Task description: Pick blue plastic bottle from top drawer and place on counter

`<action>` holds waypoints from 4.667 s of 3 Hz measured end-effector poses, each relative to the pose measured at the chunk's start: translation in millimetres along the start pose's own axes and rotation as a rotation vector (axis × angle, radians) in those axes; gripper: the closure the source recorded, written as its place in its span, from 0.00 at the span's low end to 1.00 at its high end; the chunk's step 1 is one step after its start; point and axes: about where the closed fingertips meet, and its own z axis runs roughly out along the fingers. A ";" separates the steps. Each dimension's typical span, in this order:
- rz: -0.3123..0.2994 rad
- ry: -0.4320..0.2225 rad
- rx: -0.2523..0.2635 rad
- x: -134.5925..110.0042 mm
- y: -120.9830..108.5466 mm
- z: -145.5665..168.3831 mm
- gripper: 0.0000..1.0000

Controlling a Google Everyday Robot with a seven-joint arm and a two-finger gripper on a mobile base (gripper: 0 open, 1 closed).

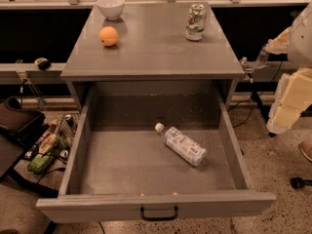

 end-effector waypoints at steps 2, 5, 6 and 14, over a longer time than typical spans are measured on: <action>0.019 -0.044 -0.021 -2.5 -6.8 10.8 0.00; 0.290 -0.018 -0.188 -43.5 -58.8 203.2 0.00; 0.297 -0.005 -0.117 -38.5 -48.9 235.6 0.00; 0.270 0.212 -0.069 -50.7 -19.7 363.2 0.00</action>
Offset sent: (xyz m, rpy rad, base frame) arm 0.0175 0.0018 -0.0194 0.0936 0.0419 -0.0046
